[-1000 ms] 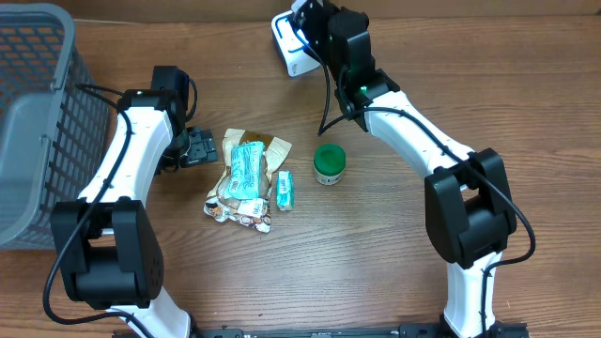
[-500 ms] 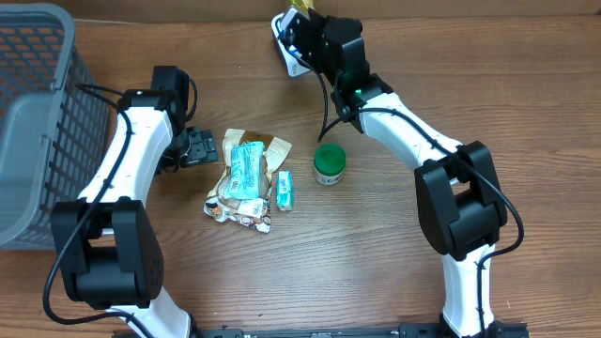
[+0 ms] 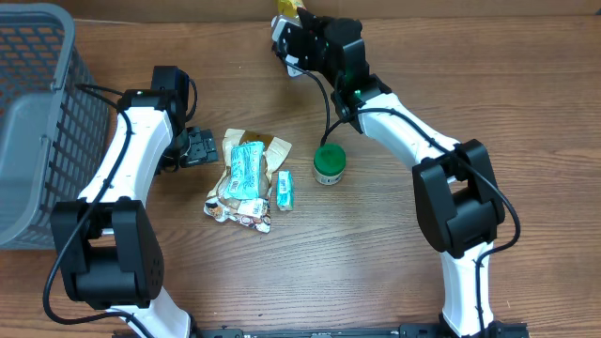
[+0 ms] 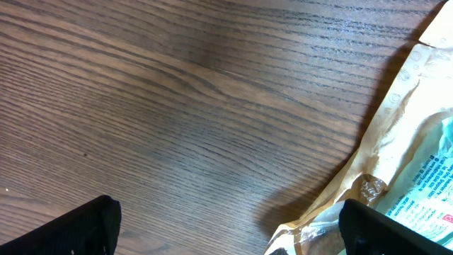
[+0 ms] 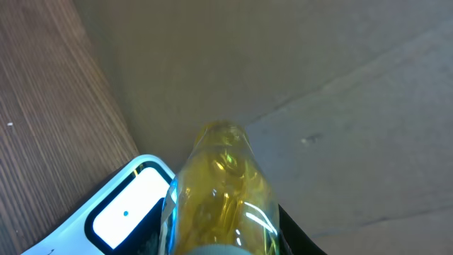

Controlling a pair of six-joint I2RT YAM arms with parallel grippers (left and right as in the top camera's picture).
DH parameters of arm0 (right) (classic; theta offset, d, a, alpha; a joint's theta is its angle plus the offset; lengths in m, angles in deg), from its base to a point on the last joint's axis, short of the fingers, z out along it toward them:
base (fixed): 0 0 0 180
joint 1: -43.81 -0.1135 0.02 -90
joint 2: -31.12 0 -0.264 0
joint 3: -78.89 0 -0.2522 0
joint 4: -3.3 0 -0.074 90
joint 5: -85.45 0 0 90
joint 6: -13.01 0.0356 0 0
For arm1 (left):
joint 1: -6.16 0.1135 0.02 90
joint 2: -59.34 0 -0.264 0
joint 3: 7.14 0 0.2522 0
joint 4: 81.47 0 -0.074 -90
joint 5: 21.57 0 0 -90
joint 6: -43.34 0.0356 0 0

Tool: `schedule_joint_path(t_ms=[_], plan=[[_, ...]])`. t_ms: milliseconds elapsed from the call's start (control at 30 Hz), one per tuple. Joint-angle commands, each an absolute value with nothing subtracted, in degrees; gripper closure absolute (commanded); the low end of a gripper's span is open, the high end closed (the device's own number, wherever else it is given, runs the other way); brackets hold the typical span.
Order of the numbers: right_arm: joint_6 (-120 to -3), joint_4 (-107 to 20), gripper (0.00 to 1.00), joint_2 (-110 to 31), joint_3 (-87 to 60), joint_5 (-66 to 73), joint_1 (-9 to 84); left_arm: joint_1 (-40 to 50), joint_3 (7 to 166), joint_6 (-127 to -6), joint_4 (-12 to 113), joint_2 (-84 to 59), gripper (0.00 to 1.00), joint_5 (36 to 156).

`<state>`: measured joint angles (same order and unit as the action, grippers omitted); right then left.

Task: Scan the item barcode
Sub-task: 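Carry the bottle to the white scanner and hold it there, then move the bottle to the right side and stand it upright, release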

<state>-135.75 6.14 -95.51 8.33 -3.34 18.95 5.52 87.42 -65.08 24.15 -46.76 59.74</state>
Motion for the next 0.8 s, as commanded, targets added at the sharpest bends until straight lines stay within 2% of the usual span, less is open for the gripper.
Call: schedule_joint_path(t_ms=[0, 467, 767], plan=[[-138.13, 7.82, 0.96, -97.91, 9.38, -1.77, 19.69, 5.82, 88.31, -64.66, 24.19, -46.31, 0.01, 59.31], [-138.53, 12.39, 0.96, -100.69, 9.38, -0.15, 19.97, 5.82, 88.31, -64.66, 24.17, -46.31, 0.00, 59.31], [-132.47, 12.45, 0.96, -100.69, 9.38, -0.17, 20.21, 5.82, 88.31, -64.66, 24.19, -46.31, 0.00, 59.31]])
